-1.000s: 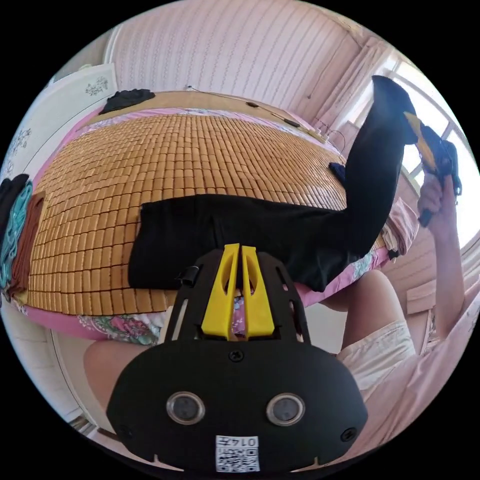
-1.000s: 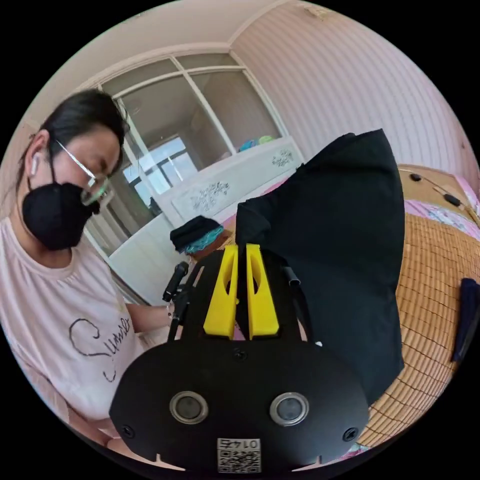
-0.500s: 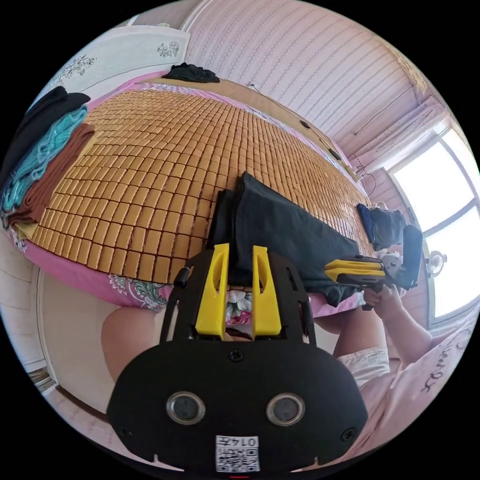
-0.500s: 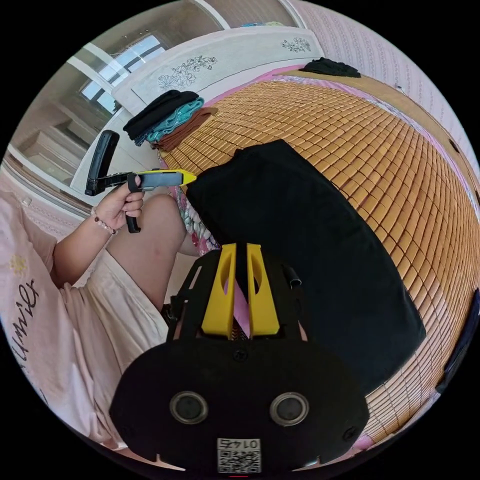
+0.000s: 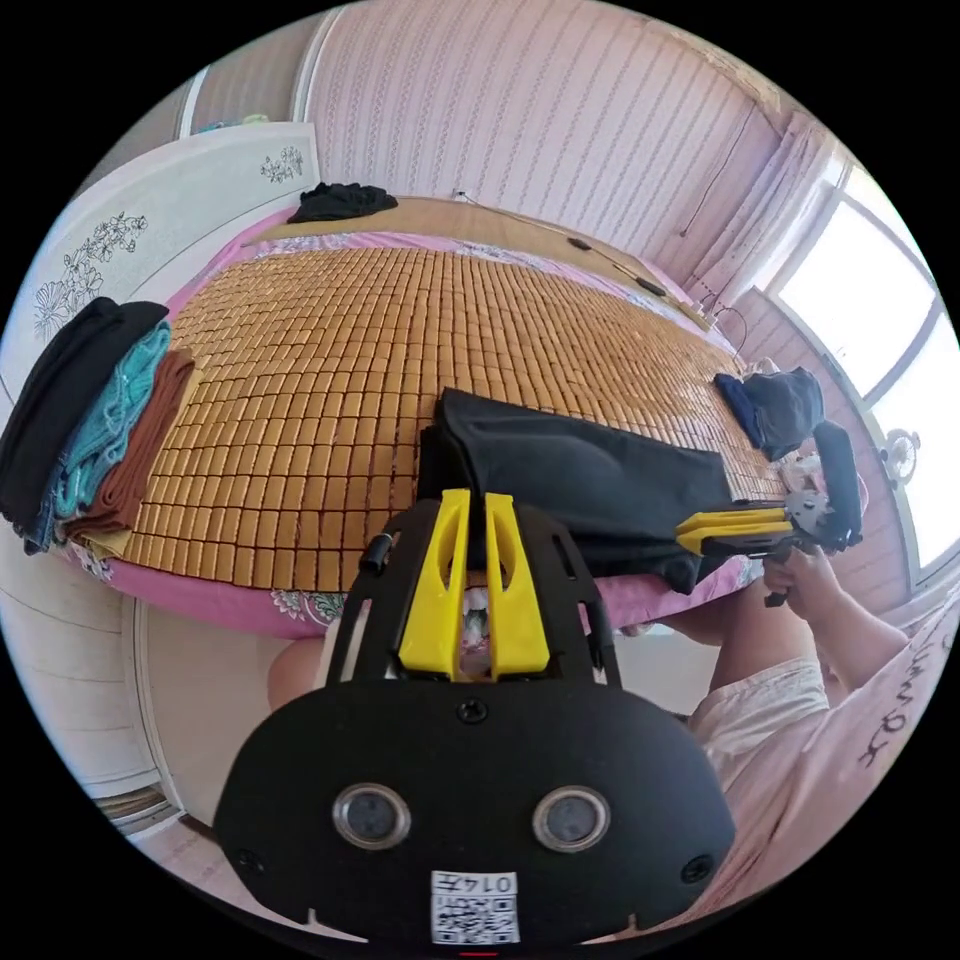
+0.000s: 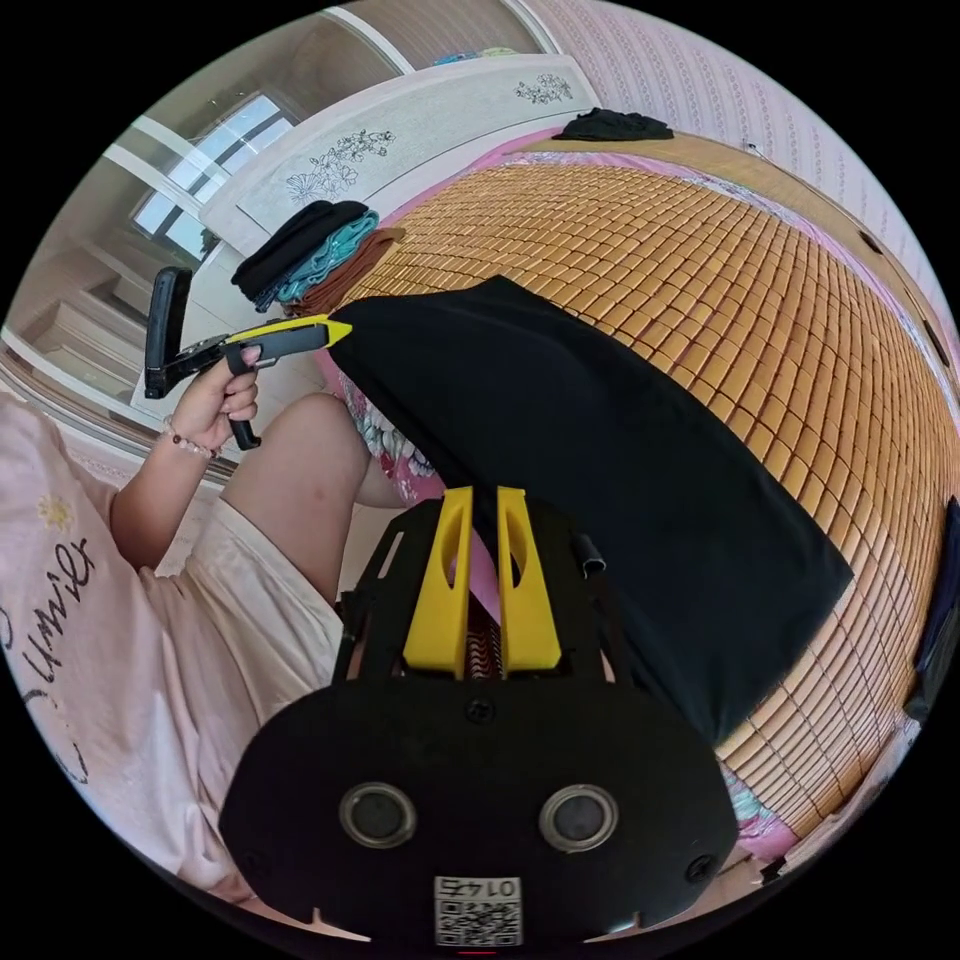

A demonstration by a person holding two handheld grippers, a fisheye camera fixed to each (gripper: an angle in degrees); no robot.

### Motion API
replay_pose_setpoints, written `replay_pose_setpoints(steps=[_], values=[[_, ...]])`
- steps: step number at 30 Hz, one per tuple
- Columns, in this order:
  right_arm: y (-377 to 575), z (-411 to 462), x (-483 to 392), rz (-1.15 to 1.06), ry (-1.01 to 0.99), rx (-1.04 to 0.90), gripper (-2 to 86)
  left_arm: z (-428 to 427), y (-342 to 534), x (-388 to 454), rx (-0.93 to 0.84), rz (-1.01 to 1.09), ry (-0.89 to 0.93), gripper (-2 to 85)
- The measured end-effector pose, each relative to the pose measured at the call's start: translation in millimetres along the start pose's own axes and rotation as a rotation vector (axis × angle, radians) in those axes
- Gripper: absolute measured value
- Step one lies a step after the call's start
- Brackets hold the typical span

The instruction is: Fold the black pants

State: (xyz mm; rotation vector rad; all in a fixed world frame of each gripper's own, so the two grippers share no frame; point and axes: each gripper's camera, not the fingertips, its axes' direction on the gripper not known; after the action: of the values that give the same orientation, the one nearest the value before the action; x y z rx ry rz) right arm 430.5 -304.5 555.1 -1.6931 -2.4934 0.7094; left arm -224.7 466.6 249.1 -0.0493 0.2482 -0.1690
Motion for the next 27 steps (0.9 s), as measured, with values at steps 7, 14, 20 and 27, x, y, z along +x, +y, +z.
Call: replay_pose_setpoints(steps=[7,14,20,27], values=[[10,16,29,0.118,0.171,-0.138,3.5,32,-3,-4,-0.139,-0.063,-0.086,5.1],[-18,19,35,0.040,0.141,-0.235,2.5,5,-12,41,0.006,0.091,-0.268,3.5],[-86,1,43,-0.081,0.218,-0.132,0.0,58,-28,137,-0.077,0.395,0.168,0.1],[-148,58,71,-0.121,0.289,-0.292,-0.4,127,-20,185,-0.189,0.419,0.301,-0.6]])
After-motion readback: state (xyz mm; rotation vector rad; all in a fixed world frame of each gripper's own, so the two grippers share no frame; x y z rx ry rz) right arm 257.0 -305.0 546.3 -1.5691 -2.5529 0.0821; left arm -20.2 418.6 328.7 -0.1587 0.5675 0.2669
